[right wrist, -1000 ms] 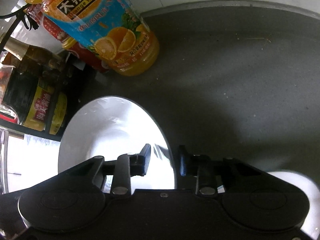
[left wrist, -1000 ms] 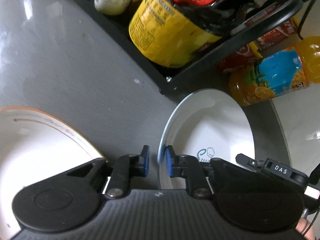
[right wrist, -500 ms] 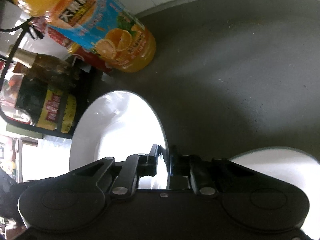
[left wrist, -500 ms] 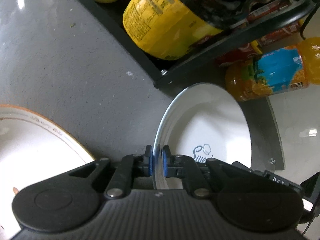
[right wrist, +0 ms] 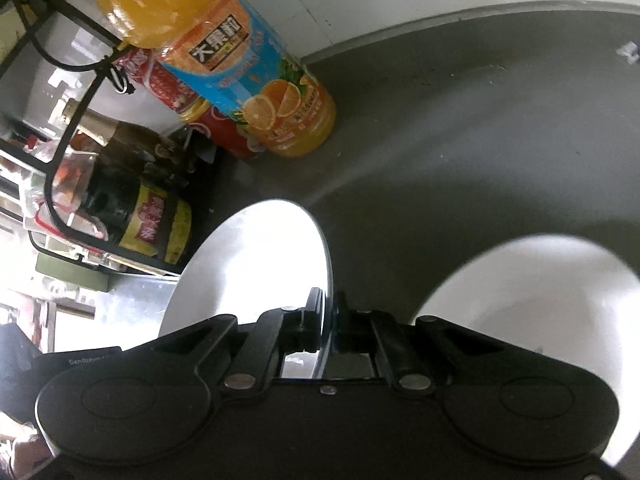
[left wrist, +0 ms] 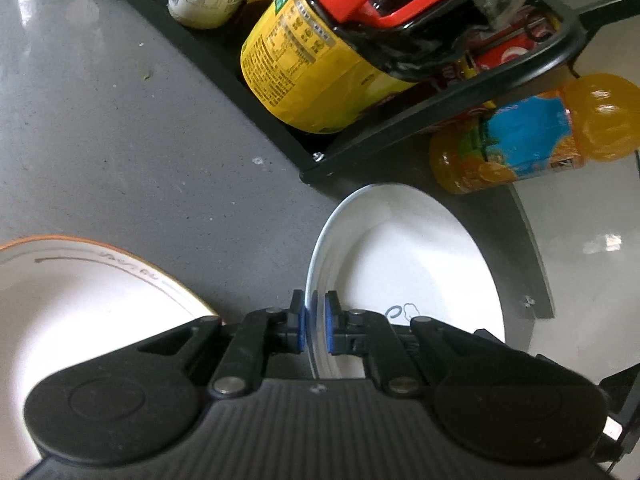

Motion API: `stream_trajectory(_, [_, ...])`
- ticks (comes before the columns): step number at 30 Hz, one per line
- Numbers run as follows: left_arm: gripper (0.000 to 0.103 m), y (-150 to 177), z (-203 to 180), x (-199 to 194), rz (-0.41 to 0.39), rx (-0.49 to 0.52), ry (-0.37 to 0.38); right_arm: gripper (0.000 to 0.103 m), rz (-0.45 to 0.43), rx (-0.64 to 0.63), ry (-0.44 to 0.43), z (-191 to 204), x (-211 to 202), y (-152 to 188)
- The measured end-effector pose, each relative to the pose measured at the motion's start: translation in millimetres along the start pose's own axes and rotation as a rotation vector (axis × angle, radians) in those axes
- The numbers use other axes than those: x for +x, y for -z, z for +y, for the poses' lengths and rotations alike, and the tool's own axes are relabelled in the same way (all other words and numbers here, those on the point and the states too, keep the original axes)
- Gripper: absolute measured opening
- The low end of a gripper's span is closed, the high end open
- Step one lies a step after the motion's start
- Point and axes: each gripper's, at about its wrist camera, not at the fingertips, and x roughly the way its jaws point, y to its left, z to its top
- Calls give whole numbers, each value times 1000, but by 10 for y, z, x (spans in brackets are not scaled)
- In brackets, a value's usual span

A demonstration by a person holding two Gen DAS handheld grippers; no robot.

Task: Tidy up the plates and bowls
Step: 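Lift the 'Sweet' plate with both grippers and lower it onto the flower-pattern plate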

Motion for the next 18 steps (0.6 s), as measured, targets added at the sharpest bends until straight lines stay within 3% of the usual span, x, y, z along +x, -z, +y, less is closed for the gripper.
stream_trajectory(18, [8, 51, 203, -543, 40, 141, -6, 6, -88, 60, 28, 456, -377, 630])
